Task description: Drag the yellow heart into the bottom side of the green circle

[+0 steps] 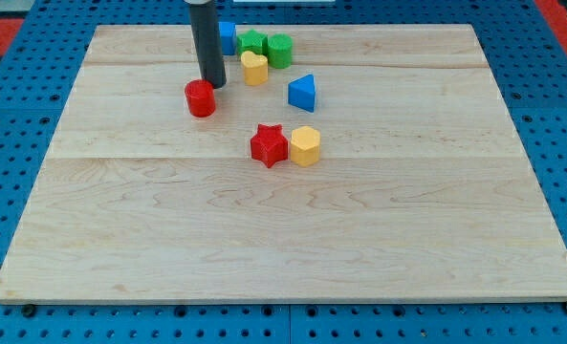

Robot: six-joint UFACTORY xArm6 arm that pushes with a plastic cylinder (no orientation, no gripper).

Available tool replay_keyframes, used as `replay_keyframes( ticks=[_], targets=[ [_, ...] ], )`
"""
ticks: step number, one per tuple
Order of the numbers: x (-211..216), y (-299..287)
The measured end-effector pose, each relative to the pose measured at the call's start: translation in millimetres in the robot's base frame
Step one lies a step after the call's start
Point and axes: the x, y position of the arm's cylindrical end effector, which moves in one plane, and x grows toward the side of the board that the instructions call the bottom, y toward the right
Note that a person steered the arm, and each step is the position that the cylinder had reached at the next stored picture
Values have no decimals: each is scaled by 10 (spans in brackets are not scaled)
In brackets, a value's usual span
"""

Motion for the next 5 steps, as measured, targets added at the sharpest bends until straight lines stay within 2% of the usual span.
replay_keyframes(
  ticks=[2, 4, 5],
  targets=[
    [-123, 582],
    [11, 758],
    [7, 1091]
  ],
)
